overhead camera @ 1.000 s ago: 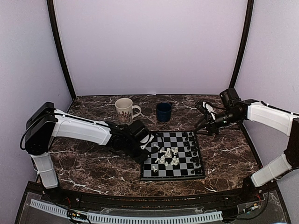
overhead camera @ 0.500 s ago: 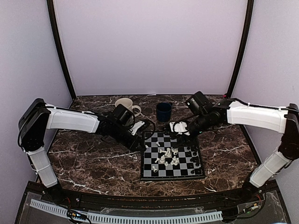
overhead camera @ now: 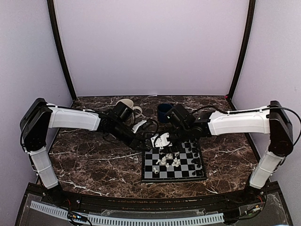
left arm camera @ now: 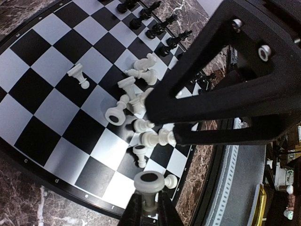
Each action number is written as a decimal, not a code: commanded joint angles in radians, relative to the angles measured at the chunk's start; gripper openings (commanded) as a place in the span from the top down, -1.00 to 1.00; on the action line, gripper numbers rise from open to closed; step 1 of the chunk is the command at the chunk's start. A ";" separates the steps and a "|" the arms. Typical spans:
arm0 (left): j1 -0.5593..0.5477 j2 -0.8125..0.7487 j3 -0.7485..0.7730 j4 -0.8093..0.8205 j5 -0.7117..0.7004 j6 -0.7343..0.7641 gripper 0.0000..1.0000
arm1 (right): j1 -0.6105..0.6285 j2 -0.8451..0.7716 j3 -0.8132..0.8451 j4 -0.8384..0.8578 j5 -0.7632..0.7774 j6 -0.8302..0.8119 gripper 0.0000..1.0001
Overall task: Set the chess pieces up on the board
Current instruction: Pass from the left arm to the right, then pass from the right arm to the left
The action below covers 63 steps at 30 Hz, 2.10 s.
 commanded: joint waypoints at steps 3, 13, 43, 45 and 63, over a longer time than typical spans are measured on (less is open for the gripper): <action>0.004 0.014 0.043 -0.033 0.100 -0.006 0.76 | 0.038 0.045 0.040 0.129 0.065 -0.020 0.00; 0.004 0.022 0.055 -0.032 0.150 -0.022 0.76 | 0.079 0.084 0.042 0.157 0.085 -0.051 0.07; 0.015 0.002 0.047 -0.028 0.114 -0.027 0.45 | 0.109 0.067 0.005 0.140 0.134 -0.005 0.69; 0.018 -0.037 0.017 -0.008 0.094 -0.026 0.31 | 0.094 0.057 0.007 0.133 0.115 0.032 0.70; -0.101 -0.491 -0.447 0.767 -0.473 0.045 0.05 | -0.173 0.025 0.178 0.029 -0.562 0.566 0.71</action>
